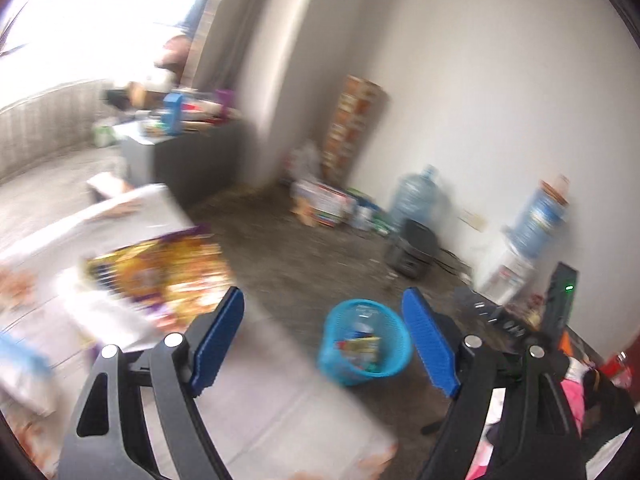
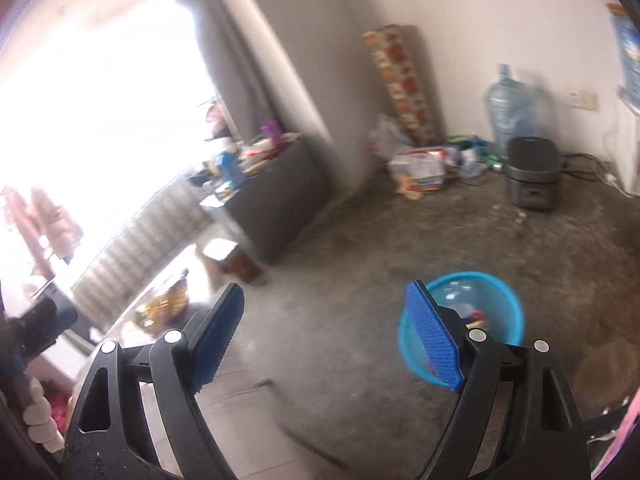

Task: Collect trash
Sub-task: 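Move both grippers back to the table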

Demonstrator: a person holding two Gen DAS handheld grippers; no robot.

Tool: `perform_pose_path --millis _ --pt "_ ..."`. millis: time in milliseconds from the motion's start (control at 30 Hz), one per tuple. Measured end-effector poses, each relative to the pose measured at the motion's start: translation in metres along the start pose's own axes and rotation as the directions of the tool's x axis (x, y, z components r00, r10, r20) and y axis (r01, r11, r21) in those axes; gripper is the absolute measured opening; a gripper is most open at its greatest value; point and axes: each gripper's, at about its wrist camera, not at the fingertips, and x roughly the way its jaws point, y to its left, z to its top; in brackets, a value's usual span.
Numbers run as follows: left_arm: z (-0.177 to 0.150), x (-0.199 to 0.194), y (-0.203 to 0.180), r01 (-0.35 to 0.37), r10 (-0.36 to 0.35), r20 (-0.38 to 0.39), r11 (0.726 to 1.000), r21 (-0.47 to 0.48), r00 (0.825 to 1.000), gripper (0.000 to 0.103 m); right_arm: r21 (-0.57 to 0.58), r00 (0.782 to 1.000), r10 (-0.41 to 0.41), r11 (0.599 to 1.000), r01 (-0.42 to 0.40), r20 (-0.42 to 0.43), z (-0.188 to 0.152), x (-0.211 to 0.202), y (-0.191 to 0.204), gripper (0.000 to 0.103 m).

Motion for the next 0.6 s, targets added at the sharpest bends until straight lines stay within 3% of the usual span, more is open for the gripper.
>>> perform_pose_path --millis 233,400,433,533,600 --pt "-0.029 -0.080 0.078 -0.158 0.176 0.080 0.969 -0.189 0.981 0.079 -0.125 0.994 0.057 0.990 -0.069 -0.096 0.007 0.013 0.086 0.079" --pt "-0.041 -0.134 0.107 -0.233 0.271 0.123 0.938 -0.256 0.955 0.081 -0.235 0.973 0.179 0.949 -0.211 -0.149 0.011 -0.010 0.169 0.083" --pt "-0.042 -0.141 0.114 -0.244 0.286 0.131 0.932 -0.267 0.949 0.082 -0.269 0.961 0.211 0.929 -0.254 -0.176 0.008 -0.016 0.190 0.088" --pt "-0.048 -0.163 0.132 -0.289 0.350 0.142 0.899 -0.329 0.926 0.082 -0.321 0.914 0.257 0.877 -0.358 -0.315 -0.006 -0.025 0.242 0.090" --pt "-0.052 -0.172 0.144 -0.301 0.374 0.144 0.879 -0.369 0.916 0.082 -0.324 0.855 0.271 0.841 -0.434 -0.442 -0.023 -0.027 0.273 0.091"
